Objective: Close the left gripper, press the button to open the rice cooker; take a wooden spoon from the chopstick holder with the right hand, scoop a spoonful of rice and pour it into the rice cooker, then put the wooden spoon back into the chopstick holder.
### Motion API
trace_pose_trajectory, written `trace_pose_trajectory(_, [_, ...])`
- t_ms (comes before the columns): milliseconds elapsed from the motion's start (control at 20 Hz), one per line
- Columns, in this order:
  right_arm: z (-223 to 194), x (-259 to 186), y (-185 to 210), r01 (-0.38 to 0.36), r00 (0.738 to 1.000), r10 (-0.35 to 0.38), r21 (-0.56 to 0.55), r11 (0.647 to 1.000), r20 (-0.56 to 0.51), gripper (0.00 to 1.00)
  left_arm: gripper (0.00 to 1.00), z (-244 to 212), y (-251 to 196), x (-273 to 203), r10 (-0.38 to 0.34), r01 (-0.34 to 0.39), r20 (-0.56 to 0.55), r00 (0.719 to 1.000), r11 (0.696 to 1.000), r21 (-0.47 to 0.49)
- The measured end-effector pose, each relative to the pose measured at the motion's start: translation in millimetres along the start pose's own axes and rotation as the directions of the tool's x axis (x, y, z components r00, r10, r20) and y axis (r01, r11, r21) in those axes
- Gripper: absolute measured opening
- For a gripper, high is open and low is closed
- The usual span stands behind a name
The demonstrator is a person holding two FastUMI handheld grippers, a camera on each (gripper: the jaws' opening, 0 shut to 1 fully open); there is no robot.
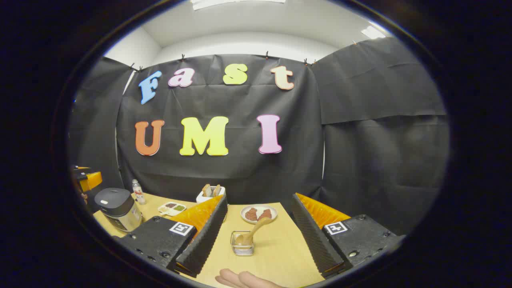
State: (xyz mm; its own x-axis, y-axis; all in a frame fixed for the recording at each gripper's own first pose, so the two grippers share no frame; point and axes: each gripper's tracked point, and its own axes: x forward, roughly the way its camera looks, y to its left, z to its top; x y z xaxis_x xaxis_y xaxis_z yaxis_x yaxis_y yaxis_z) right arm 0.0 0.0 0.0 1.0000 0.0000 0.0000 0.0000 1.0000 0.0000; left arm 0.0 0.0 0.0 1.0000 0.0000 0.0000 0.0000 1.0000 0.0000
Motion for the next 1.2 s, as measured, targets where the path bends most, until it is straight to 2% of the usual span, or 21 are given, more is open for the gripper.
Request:
trace_pose_trajectory(50, [1.6, -0.7, -1.0, 0.002, 1.000, -0.002, 0.001, 1.000, 0.001, 1.00, 0.95, 2.4, 3.2, -2.2, -0.001, 0.001, 0.005, 1.000, 1.000, -0.005])
trace_pose_trajectory(500, [19.1, -5.6, -7.8, 0.011, 1.000, -0.011, 0.014, 1.000, 0.012, 0.99, 0.95, 16.6, 31.0, -14.6, 0.025, -0.024, 0.034, 0.999, 0.999, -0.035])
trace_pose_trajectory(950, [33.9, -17.1, 1.3, -0.011, 1.000, 0.011, -0.018, 1.000, 0.026, 0.99, 0.94, 20.6, 50.1, -14.4, 0.048, -0.047, 0.039, 0.998, 0.999, -0.017])
trace_pose_trajectory(1000, [34.7, -19.2, 2.7, -0.016, 1.000, 0.016, -0.023, 1.000, 0.024, 1.00, 0.85, 16.3, 54.4, -13.9, 0.048, -0.048, 0.024, 0.999, 0.999, -0.013])
trace_pose_trajectory(1050, [35.8, -20.7, 3.7, -0.019, 1.000, 0.020, -0.029, 0.999, 0.024, 1.00, 0.70, 15.4, 58.7, -13.5, 0.053, -0.052, 0.020, 0.998, 0.999, -0.009])
trace_pose_trajectory(1100, [37.1, -22.9, 4.2, -0.022, 0.999, 0.023, -0.035, 0.999, 0.026, 0.99, 0.67, 16.5, 64.0, -12.8, 0.061, -0.061, 0.028, 0.998, 0.998, -0.001])
trace_pose_trajectory(1200, [39.5, -28.0, 7.5, -0.031, 0.999, 0.032, -0.038, 0.999, 0.033, 1.00, 0.51, 14.5, 69.9, -8.8, 0.064, -0.064, 0.023, 0.998, 0.998, -0.001])
